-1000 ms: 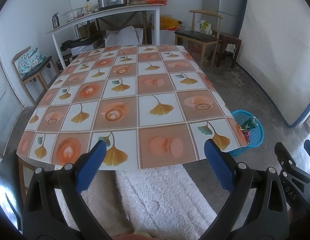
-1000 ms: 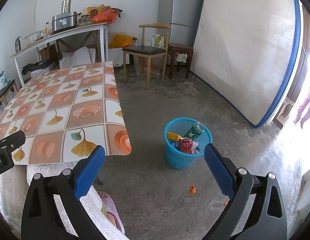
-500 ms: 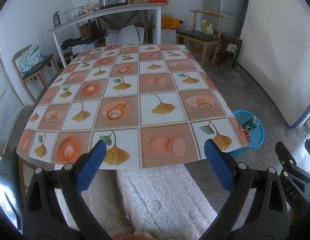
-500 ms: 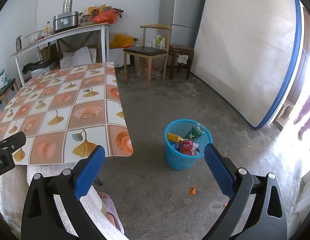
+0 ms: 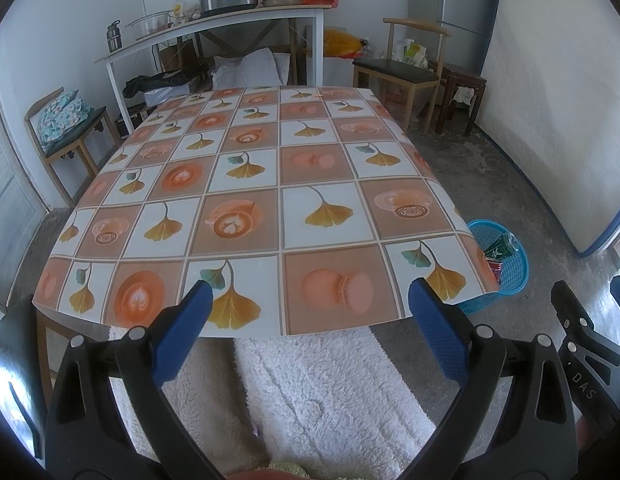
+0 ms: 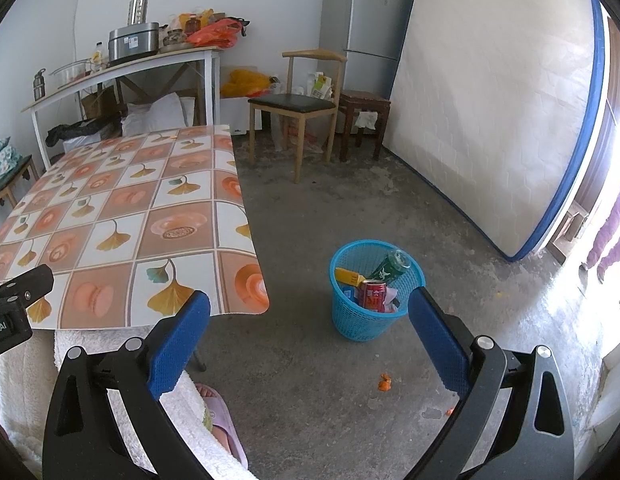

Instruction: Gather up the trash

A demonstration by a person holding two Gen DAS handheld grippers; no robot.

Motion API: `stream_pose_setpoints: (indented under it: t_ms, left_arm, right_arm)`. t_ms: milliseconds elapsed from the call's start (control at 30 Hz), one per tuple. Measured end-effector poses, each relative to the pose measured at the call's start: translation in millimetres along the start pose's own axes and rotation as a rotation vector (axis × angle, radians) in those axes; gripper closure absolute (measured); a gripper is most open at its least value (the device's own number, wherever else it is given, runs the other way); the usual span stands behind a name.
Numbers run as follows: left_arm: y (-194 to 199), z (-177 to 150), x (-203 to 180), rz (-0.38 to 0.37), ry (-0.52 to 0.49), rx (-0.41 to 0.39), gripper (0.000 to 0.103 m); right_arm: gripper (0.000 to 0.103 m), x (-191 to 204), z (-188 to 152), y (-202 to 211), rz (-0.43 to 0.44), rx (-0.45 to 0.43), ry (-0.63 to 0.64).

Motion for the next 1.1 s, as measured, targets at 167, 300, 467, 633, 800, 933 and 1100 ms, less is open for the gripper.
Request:
stream_pose_setpoints:
  t_ms: [167, 300, 467, 633, 800, 933, 1100]
  left_arm:
    - [0.2, 0.6, -0.7, 0.0, -0.001, 0.001, 0.009]
    - [0.2, 0.0, 0.2, 0.0, -0.001, 0.001, 0.009]
    - [0.4, 0.6, -0.4, 0.0, 0.0, 0.001, 0.009]
    - [0.3, 1.0, -0.6, 0.0, 0.0, 0.002, 0.009]
    - [0.5, 1.3, -0.6, 0.0, 0.0, 0.001, 0.009]
    - [0.6, 1.3, -0.3, 0.0, -0.001, 0.002, 0.009]
    - [0.8, 1.7, -0.9, 0.0, 0.0, 0.002, 0.009]
  right_arm:
    - [0.007, 1.9, -0.4, 1.2, 0.0, 0.0, 0.0]
    - [0.007, 1.6, 0.3, 1.1, 0.0, 0.0, 0.0]
    - [0.007, 2.0, -0.6, 1.0, 0.001, 0.0, 0.001]
    - [0.007, 2.1, -0.4, 1.1, 0.001, -0.001, 0.0]
    - [0.007, 2.7, -0.4, 1.3, 0.0, -0.002, 0.002]
    - [0.007, 2.7, -0.2, 1.3, 0.001, -0.001, 0.001]
    - [0.007, 2.9, 0.0, 1.4, 0.001, -0.003, 0.001]
Point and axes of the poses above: each gripper's, at about its wrist camera, not at the fingertips, and y roughly against the way its jaws point, x to its left, z to its top, the point moved 3 cm from there along -y, roughly the way its jaws point, and after that the axes turned 4 degrees about -z, right-handed, at the moved point
